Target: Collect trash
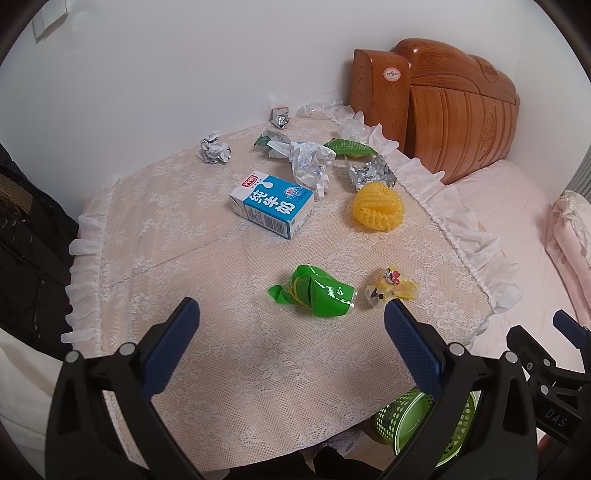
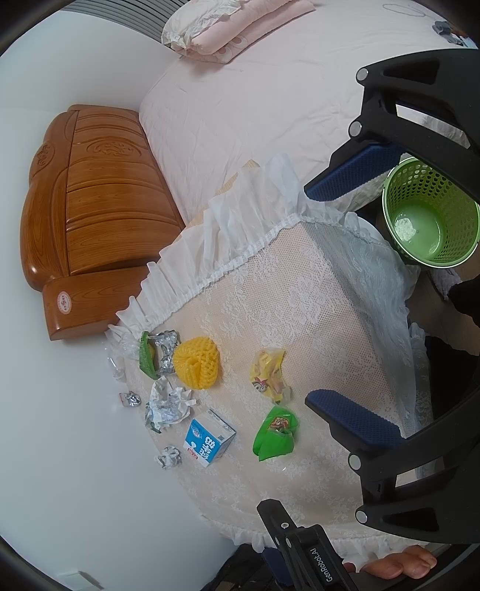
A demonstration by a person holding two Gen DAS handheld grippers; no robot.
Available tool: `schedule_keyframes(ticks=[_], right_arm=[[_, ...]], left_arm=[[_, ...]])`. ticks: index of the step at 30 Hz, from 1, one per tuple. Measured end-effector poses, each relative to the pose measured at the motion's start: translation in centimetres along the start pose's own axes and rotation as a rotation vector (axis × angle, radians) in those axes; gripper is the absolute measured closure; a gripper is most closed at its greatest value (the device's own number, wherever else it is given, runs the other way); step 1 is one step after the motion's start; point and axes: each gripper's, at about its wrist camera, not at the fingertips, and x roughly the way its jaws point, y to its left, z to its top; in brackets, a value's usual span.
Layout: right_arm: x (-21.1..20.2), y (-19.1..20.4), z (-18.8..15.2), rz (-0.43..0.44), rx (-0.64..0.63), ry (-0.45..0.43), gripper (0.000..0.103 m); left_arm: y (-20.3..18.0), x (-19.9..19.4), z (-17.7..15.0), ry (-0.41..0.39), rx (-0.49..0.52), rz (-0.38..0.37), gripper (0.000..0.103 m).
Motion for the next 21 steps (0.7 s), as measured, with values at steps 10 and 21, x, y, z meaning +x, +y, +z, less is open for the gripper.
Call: schedule_keyframes(ticks=[10,21], right_arm=[[0.16,-0.17,-0.04,-0.002,0.000,0.004,0.002],[0.23,-0.18,0.03,-0.003,0.000,0.007,0.002]], left_arm=[[0.25,0.26,0.04,0.008,-0.004,0.002,0.007],[0.27,0.28,0.03,0.009,-0.003,0.002,0.007]])
